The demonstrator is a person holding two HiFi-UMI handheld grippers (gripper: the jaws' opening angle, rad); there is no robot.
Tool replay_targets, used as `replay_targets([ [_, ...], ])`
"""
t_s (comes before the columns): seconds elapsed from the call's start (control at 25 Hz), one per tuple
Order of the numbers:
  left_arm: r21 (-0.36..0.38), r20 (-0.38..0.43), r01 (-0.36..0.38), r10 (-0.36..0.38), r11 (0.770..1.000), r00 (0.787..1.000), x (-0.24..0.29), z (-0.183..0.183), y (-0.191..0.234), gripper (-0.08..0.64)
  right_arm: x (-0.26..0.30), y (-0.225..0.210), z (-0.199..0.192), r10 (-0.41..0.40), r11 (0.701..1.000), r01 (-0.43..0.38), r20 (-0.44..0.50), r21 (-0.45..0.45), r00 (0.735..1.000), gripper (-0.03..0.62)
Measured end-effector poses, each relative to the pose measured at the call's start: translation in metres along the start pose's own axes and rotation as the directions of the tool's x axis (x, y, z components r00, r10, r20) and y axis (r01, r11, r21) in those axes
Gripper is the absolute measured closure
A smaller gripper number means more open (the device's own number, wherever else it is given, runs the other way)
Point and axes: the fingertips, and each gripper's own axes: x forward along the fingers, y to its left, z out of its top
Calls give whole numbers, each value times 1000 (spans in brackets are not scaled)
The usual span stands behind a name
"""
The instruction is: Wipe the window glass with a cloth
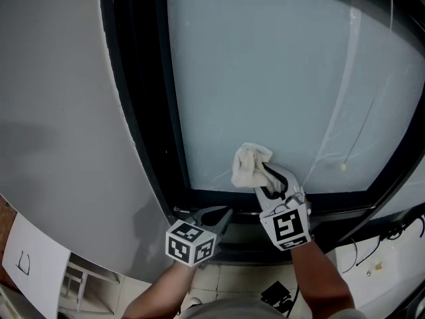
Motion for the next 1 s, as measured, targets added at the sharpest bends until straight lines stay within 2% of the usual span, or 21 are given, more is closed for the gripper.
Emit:
replay_targets([
  [0.04,-11,5,-7,7,1000,1000,-4,-2,3,544,5,8,11,32,992,-40,65,122,997,479],
  [0.08,-17,6,-12,12,1000,1000,-8,-4,5,543,11,15,23,58,965,-90,132,246,989,479],
  [0.16,-20,4,-21,21,1000,1000,-15,-7,10,543,26,24,47,99,863,-215,263,457,960,479],
  [0.2,-19,3,-24,24,1000,1000,-18,-8,12,543,35,29,57,120,807,-279,317,521,941,479],
  [0.24,-17,2,-27,27,999,1000,-22,-7,15,543,44,35,66,147,764,-337,360,550,921,479],
  [0.28,-16,4,-32,32,999,999,-25,-7,17,543,54,43,74,178,739,-386,392,553,903,479],
  [0.32,-15,6,-37,38,999,999,-30,-7,19,543,62,50,81,206,726,-423,415,542,886,479],
  [0.44,-15,11,-52,52,999,999,-41,-9,24,543,85,62,95,241,700,-476,453,532,859,479],
  [0.52,-17,14,-61,61,998,998,-46,-10,27,543,97,63,100,245,685,-491,464,538,851,479],
  [0.6,-19,19,-72,73,997,997,-50,-9,33,543,108,64,103,250,687,-493,464,534,850,479],
  [0.68,-18,22,-82,83,996,996,-53,-8,38,543,119,62,103,244,690,-481,452,541,858,479],
  [0.8,-14,21,-84,84,996,996,-54,-8,39,543,133,60,94,232,700,-439,401,564,886,479],
  [1.0,-3,19,-68,68,998,997,-52,-8,32,543,140,57,83,213,761,-357,311,542,926,479],
])
